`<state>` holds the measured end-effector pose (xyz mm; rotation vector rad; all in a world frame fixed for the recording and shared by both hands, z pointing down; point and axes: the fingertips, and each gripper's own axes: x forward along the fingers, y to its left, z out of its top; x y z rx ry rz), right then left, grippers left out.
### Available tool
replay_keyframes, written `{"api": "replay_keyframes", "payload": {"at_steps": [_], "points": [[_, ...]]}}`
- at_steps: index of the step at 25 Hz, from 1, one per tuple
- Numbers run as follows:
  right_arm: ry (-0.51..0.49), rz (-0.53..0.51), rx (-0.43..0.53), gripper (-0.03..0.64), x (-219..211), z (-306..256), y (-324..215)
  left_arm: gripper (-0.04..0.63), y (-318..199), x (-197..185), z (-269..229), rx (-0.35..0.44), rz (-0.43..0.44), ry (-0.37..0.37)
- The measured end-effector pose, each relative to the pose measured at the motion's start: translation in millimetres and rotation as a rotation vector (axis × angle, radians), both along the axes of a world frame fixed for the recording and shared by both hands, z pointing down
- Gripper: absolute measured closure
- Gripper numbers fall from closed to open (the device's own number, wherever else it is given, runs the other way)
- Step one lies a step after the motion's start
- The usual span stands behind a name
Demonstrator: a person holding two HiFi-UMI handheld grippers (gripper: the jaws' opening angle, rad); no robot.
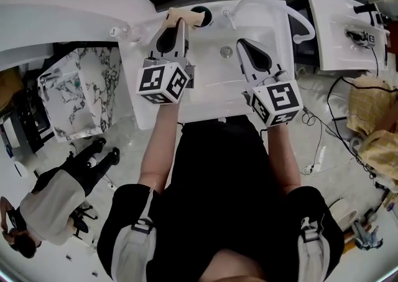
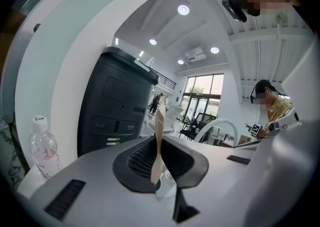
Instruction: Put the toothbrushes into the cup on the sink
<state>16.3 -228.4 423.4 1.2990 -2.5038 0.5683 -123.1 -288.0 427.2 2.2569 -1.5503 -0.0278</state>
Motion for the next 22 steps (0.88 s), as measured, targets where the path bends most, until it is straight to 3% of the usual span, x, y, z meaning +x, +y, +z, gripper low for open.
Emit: {"api": "replay_keyframes", "payload": {"at_steps": [22], "points": [[0.007, -0.008, -0.007, 0.586, -10.1, 3.1, 5.1, 0.557, -5.4, -3.0, 47.1, -0.065, 0.001, -0.052]]}}
